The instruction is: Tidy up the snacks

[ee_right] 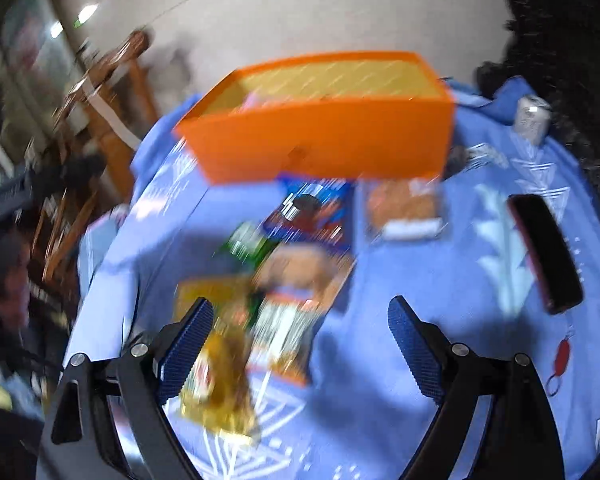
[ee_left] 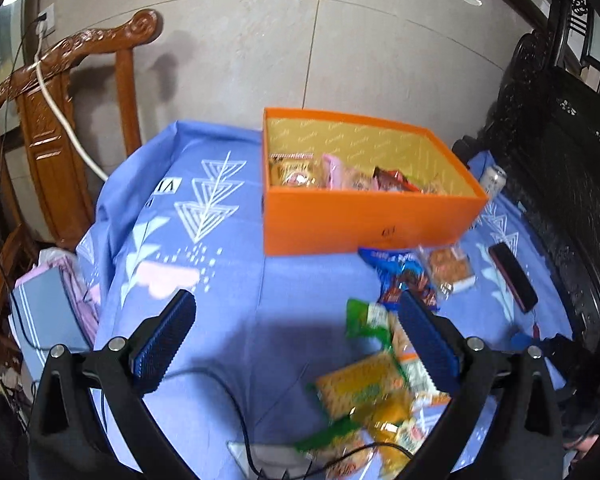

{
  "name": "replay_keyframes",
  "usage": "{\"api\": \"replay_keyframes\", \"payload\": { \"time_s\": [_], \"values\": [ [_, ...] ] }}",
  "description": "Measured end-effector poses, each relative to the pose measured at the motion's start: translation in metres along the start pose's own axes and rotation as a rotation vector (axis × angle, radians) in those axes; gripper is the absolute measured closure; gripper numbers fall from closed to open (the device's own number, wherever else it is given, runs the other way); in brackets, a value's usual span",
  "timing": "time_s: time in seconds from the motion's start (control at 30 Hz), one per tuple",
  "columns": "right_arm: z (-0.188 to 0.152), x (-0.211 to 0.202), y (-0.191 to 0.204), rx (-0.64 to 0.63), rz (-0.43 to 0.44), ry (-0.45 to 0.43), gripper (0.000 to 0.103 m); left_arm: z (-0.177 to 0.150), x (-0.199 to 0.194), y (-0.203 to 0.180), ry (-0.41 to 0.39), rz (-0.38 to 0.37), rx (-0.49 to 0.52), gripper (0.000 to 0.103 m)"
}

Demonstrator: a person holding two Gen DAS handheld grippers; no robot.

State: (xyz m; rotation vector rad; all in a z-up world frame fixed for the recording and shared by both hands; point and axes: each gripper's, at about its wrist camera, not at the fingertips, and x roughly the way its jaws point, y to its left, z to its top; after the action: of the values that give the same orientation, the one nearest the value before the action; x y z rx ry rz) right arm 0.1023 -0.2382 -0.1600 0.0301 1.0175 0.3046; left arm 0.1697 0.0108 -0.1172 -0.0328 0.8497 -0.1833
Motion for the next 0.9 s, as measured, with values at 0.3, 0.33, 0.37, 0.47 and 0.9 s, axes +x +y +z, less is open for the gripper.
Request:
{"api": "replay_keyframes", "payload": {
  "time_s": [0.3,0.33,0.37,0.47,0.9],
  "values": [
    [-0.025,0.036,0.058,-0.191,0.063,0.092,0.04,-0.036,-0.014,0.025,0.048,0.053,-0.03,0.004],
    [-0.026,0.04,0.061,-0.2,0.064,0.099,0.043,-0.039,-0.015,0.028,0.05,0.058,-0.036,0.004],
    [-0.027,0.043,0.063,-0.207,0.061,0.107,0.044,-0.039,-0.016,0.029,0.049,0.061,-0.04,0.004],
    [-0.03,0.055,0.067,-0.223,0.07,0.137,0.049,-0.042,-0.017,0.033,0.05,0.064,-0.051,0.004],
    [-0.034,0.02,0.031,-0.109,0.025,0.109,0.068,-0.051,0.028,0.002,0.109,-0.024,0.131,0.004]
  ]
}}
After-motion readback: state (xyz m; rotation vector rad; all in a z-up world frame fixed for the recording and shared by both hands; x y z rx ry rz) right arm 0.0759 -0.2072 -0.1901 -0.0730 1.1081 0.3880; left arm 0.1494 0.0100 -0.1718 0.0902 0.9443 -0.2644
